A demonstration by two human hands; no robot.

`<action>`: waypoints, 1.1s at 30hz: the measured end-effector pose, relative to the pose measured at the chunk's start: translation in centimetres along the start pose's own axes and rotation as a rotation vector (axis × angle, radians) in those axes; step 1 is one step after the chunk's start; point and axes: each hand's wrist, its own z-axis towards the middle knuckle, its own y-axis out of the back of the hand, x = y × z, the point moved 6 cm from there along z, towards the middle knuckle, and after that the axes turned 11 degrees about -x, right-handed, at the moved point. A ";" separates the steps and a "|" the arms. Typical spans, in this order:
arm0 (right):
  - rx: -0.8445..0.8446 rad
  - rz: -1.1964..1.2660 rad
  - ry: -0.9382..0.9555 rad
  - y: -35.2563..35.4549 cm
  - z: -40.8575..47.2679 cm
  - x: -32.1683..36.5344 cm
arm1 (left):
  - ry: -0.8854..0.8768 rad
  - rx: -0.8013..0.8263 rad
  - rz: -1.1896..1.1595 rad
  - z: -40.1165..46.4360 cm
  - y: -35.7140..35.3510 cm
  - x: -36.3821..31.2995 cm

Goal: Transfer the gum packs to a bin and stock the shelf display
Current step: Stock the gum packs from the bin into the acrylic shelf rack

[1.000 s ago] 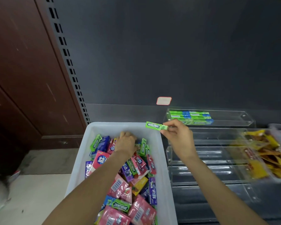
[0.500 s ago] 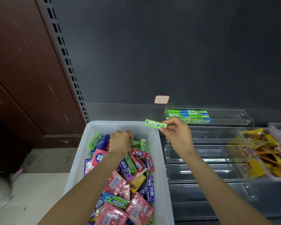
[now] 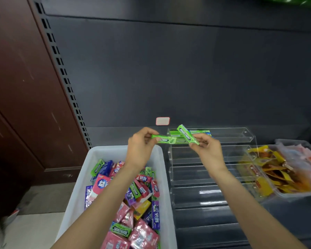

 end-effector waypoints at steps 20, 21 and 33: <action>0.215 -0.448 0.266 11.4 15.7 -4.9 | 0.107 -0.165 0.066 0.7 -14.9 -6.7; 0.236 -0.473 0.277 11.1 15.9 -5.2 | 0.109 -0.170 0.065 0.7 -15.0 -6.8; 0.121 -0.670 0.439 10.6 14.8 -6.1 | 0.069 -0.149 0.112 0.5 -15.4 -7.4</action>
